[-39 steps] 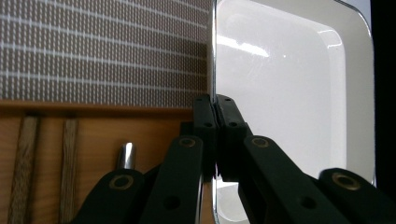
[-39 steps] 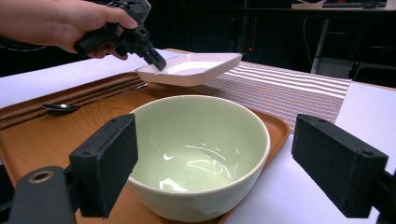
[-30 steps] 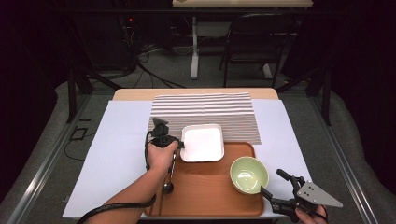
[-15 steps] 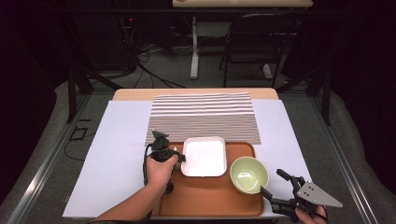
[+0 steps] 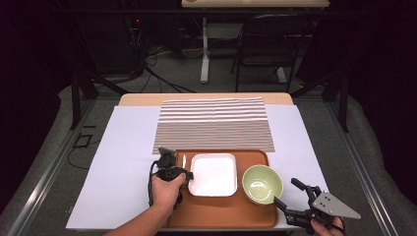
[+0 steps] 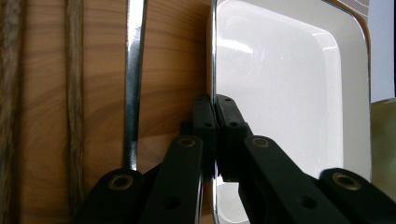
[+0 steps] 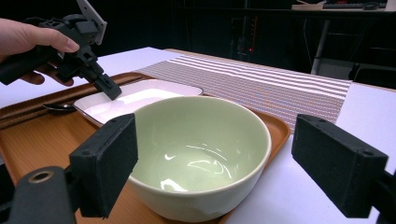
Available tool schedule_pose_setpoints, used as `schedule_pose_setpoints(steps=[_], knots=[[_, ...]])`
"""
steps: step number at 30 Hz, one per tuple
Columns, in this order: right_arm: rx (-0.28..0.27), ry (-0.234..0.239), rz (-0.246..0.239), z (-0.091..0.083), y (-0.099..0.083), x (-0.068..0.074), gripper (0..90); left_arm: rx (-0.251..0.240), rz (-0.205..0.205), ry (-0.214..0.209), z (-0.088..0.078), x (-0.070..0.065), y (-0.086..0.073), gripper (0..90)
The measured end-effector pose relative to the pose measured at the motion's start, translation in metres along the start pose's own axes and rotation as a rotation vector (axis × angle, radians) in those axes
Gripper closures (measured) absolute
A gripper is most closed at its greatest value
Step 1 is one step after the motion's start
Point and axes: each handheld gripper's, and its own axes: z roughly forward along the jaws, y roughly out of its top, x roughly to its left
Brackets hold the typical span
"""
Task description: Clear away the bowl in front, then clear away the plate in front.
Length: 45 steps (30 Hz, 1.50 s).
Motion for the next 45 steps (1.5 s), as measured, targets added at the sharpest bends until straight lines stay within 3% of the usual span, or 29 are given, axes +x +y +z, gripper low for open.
schedule_pose_setpoints(steps=[16,32,37,45], knots=[[-0.001,0.000,0.001,0.000,0.000,0.000,14.2,-0.013,-0.012,0.023,0.001,0.006,-0.006,87.9],[0.001,-0.002,0.000,0.000,0.000,0.000,14.2,-0.019,-0.034,0.003,0.001,0.007,-0.010,86.2],[0.001,-0.002,0.004,0.000,0.000,0.000,14.2,-0.020,-0.025,0.003,0.001,0.007,-0.011,85.3],[0.001,-0.004,0.002,0.000,0.000,-0.001,14.2,-0.038,0.010,0.002,-0.008,0.003,-0.010,76.1]])
